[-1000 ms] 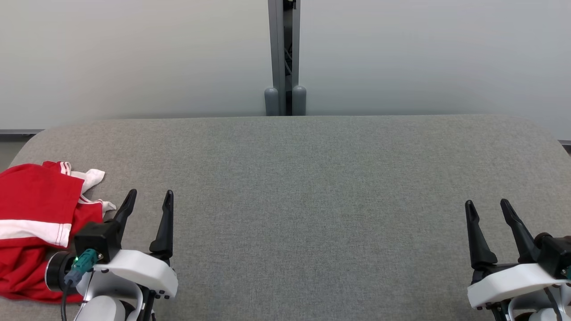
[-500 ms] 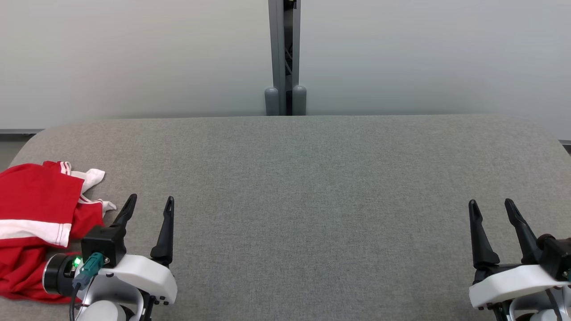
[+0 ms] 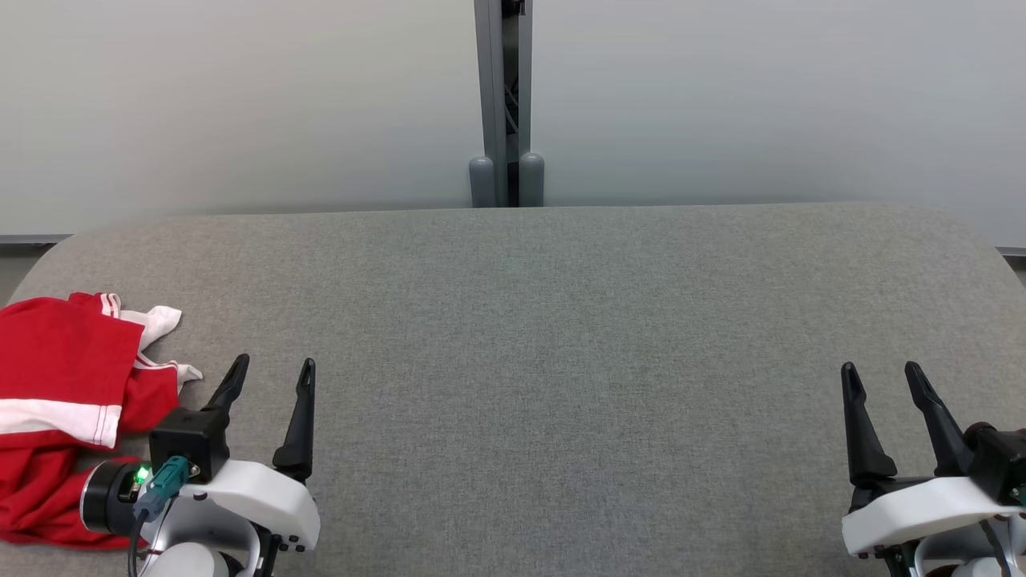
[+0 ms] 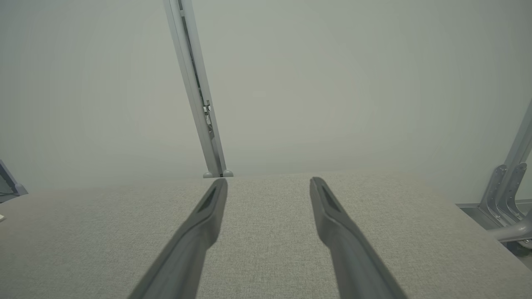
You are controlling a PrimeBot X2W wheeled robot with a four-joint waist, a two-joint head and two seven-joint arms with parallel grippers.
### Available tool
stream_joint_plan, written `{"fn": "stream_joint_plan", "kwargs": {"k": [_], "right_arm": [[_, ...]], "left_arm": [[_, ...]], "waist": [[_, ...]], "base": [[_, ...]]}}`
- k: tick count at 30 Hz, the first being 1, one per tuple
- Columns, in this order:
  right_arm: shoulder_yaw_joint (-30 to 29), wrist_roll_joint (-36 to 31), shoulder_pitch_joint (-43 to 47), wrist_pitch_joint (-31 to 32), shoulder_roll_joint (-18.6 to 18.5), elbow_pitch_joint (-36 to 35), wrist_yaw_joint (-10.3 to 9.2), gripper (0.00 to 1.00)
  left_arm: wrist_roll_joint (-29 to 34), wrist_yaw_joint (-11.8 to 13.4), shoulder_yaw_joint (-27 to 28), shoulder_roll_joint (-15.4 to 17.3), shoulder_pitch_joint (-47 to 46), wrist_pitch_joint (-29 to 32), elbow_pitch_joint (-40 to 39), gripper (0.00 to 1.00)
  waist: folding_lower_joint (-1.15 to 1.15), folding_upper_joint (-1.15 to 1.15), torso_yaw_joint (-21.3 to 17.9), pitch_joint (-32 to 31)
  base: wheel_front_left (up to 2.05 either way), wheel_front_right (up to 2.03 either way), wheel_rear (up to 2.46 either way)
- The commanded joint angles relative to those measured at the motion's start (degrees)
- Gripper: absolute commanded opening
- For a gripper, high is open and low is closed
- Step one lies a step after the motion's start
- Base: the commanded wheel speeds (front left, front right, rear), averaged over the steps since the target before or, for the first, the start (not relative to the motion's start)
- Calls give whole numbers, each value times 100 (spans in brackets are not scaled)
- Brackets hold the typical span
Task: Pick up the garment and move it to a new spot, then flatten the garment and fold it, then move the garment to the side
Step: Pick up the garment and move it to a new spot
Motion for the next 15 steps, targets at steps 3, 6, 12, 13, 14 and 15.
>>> {"fn": "stream_joint_plan", "kwargs": {"k": [3,6,12,13,14,15], "right_arm": [[-40,-8,-8,-1,-37,53,13,100],[-49,-51,-9,-24,-37,65,13,100],[-64,-88,-18,-43,-38,71,13,100],[-53,-88,-21,-39,-38,67,13,100],[-43,-91,-23,-38,-42,60,13,100],[-34,-87,-21,-37,-46,59,13,100]], "left_arm": [[-28,39,-1,47,39,-11,15,100],[-37,45,-17,52,20,2,12,100],[-72,59,-31,58,-17,7,2,100],[-80,67,-25,60,-28,-3,2,100],[-93,63,-31,54,-38,-5,5,100],[-105,71,-29,45,-43,-14,12,100]], "waist": [[0,0,-6,9],[0,0,0,21],[0,0,93,45],[0,0,128,44],[0,0,174,42],[0,0,227,34]], "base": [[0,0,0],[0,0,0],[0,0,0],[0,0,0],[0,0,0],[0,0,0]]}}
